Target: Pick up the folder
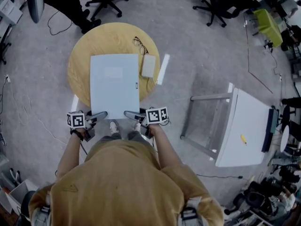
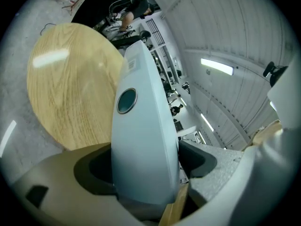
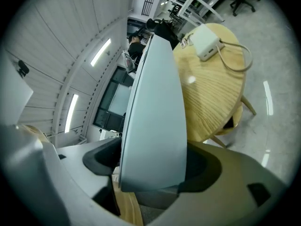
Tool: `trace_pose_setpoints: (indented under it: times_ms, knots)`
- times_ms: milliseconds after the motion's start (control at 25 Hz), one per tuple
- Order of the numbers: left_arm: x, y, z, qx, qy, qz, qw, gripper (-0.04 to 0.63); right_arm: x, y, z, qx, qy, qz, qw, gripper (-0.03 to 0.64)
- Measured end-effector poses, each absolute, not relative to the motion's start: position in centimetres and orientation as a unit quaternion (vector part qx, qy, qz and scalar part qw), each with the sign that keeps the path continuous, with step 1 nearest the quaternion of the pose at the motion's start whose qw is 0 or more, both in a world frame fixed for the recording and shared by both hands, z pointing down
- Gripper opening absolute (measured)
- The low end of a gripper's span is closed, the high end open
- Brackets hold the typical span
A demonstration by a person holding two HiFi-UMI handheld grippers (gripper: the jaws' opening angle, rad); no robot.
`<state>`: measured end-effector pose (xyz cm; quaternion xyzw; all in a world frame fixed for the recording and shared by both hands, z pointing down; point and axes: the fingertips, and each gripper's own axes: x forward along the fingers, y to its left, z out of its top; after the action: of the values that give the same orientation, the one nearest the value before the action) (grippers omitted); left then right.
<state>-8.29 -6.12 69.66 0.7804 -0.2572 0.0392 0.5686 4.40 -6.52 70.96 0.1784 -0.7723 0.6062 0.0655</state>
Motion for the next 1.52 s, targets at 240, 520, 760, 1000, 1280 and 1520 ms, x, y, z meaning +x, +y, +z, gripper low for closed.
trace_pose_setpoints:
  times_ms: [240, 520, 760, 1000, 1280, 1520]
  knots:
    - [-8.4, -8.1, 64.0, 0.826, -0.252, 0.027, 0.504, 0.393, 3.7, -8.8, 65.6, 0.173, -0.823, 0.539, 0.058, 0.368]
    - [-9.2, -10.6, 56.5, 0.873, -0.267, 0.016, 0.408, 0.393, 2.7, -11.0, 58.6, 0.162, -0.867, 0.469, 0.04, 0.368]
    - [-9.2, -11.4, 50.4, 0.897, -0.281, 0.002, 0.342, 0.393, 2.7, -12.3, 52.8, 0.158, -0.905, 0.394, 0.028, 0.368]
    - [-9.0, -10.7, 45.2, 0.912, -0.295, 0.012, 0.284, 0.394, 2.7, -11.9, 47.6, 0.15, -0.934, 0.323, 0.029, 0.368]
    - [-9.0, -9.9, 40.2, 0.919, -0.311, 0.001, 0.242, 0.396, 2.6, -11.4, 42.8, 0.142, -0.947, 0.288, 0.009, 0.368]
    - [-9.0, -8.8, 37.2, 0.924, -0.315, -0.004, 0.215, 0.397, 2.5, -10.4, 39.6, 0.145, -0.958, 0.248, -0.002, 0.37]
